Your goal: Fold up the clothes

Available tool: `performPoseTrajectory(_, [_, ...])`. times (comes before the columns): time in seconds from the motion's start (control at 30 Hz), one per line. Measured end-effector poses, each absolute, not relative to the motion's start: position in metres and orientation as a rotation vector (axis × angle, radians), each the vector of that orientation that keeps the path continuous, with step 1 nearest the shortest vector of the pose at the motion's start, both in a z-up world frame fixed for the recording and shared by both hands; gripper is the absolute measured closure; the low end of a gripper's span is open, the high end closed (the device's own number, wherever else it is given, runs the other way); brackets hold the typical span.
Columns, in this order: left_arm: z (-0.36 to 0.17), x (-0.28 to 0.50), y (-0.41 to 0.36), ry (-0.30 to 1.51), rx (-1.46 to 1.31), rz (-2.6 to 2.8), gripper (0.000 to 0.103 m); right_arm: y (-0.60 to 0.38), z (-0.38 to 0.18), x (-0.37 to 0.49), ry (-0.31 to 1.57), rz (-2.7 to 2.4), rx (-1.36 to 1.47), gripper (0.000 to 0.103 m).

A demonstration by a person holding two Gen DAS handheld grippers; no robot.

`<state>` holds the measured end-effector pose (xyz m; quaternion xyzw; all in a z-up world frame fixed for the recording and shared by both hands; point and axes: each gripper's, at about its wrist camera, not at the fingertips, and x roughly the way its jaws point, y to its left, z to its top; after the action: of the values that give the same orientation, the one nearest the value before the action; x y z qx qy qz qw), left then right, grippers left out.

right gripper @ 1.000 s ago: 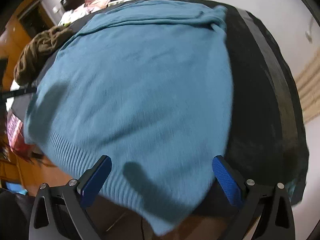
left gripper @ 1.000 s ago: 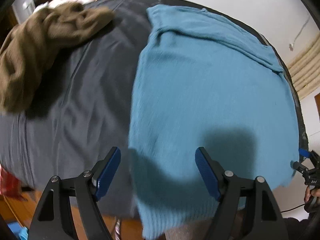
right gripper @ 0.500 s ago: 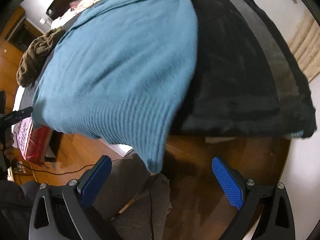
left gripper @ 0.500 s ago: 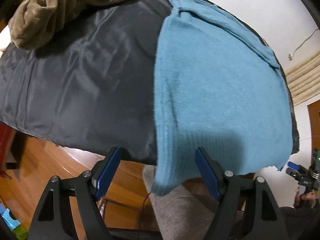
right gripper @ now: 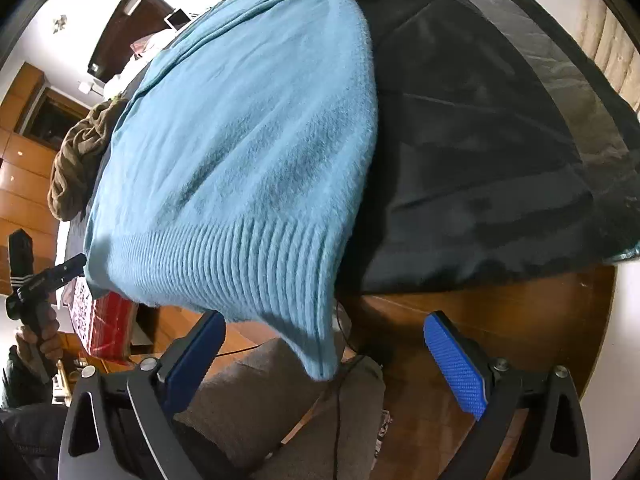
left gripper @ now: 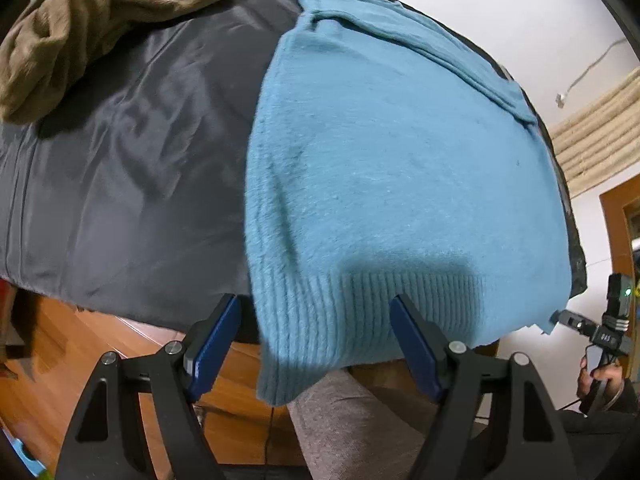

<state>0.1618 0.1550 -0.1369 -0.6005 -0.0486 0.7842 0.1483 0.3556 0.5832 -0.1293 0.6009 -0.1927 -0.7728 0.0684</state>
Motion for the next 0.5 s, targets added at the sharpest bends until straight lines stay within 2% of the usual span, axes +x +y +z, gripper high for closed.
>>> performPoseTrajectory(0.07, [-0.138, 0.153, 0.16, -0.127, -1.728, 2.25, 0.023, 0.58, -0.128, 0.356, -0.57, -2.314, 1.799, 0.01])
performPoseTrajectory(0.13, [-0.138, 0.152, 0.162, -0.122, -1.73, 2.245, 0.023, 0.576, -0.127, 0.359, -0.562, -2.289, 1.792, 0.028])
performPoseTrajectory(0.2, [-0.138, 0.149, 0.164, -0.126, -1.738, 2.235, 0.023, 0.572, -0.126, 0.359, -0.559, -2.257, 1.781, 0.061])
performPoseTrajectory(0.37, [-0.139, 0.146, 0.166, -0.131, -1.746, 2.224, 0.023, 0.555, -0.115, 0.368, -0.426, -2.251, 1.749, 0.079])
performPoseTrajectory(0.5, [-0.14, 0.146, 0.162, -0.166, -1.75, 2.21, 0.023, 0.558, -0.102, 0.37, -0.464, -2.258, 1.682, 0.08])
